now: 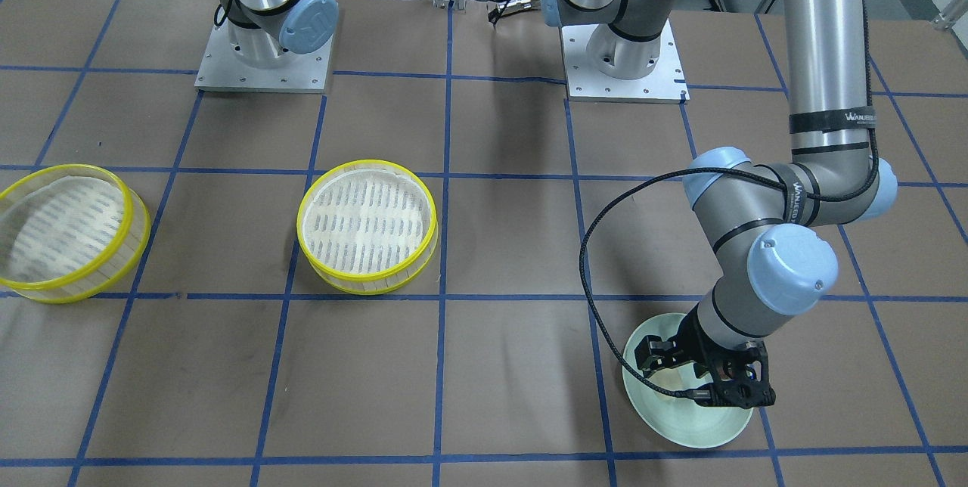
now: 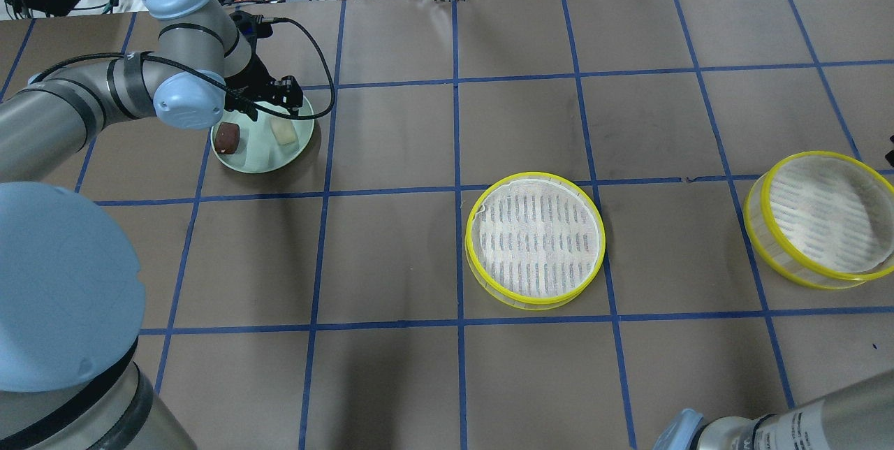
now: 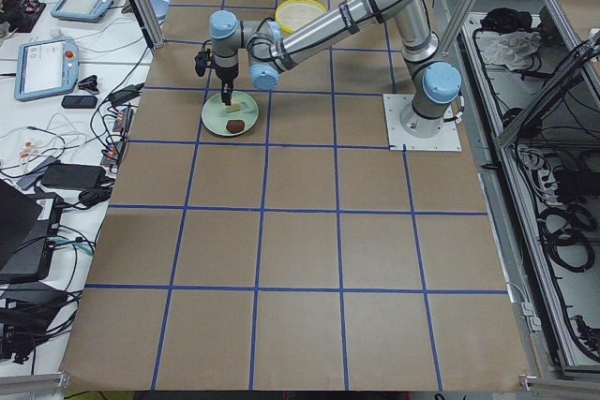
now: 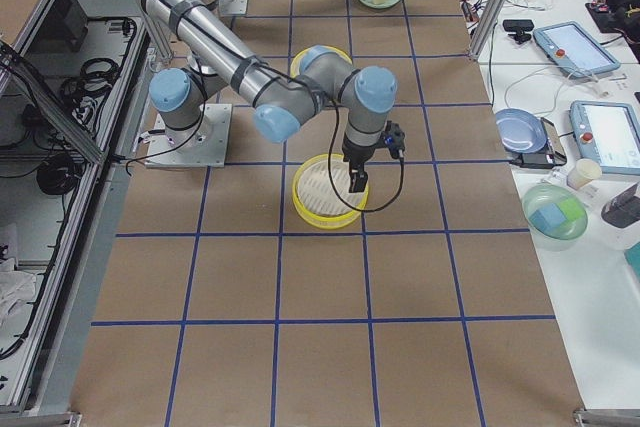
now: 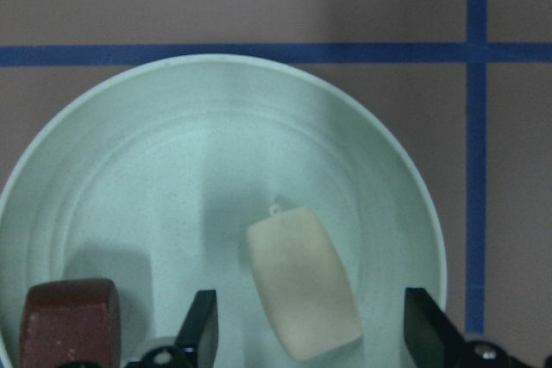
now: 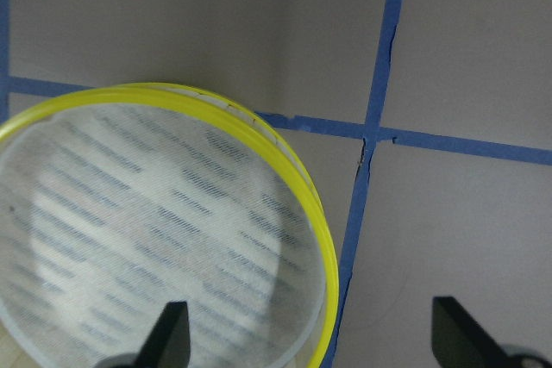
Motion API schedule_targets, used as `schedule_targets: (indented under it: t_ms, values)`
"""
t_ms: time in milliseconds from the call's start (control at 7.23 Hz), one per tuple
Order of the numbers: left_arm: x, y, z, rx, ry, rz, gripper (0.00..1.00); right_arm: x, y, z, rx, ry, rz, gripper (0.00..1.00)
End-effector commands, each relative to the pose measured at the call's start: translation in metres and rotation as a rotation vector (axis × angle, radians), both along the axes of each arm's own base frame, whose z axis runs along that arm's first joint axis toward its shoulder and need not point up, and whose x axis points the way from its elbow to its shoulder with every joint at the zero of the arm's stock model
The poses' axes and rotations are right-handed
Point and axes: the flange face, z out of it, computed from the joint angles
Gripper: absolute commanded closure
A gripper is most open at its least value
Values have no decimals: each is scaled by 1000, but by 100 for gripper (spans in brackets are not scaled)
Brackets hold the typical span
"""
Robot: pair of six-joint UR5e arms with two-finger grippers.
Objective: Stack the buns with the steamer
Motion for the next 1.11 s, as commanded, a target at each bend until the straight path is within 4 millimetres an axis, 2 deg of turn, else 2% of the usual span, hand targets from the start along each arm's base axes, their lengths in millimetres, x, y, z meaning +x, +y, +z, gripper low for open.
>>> schedule_targets:
  t_ms: [0, 138, 277, 415, 553, 691, 830, 968]
  values:
    - [2, -1, -19, 31, -1, -3, 89, -10, -1, -60, 13, -12, 22, 12]
    - [3, -1, -19, 33, -2, -2, 100, -13, -3, -76, 22, -10, 24, 26]
    - [3, -3, -10, 16, 0, 1, 100, -19, -2, -77, 41, 38, 53, 56]
    - [1, -2, 10, -4, 1, 11, 100, -19, -2, -75, 43, 45, 53, 84]
    - [-10, 3, 29, 2, 8, 8, 100, -19, -2, -74, 42, 46, 53, 100]
    - [-28, 13, 59, -4, 27, 76, 100, -19, -1, -71, 41, 47, 49, 100]
    - [-75, 30, 90, -7, 106, 111, 100, -18, 0, -58, 32, 60, 47, 100]
    - [-135, 48, 107, -15, 135, 121, 100, -14, 6, -19, 9, 110, 47, 100]
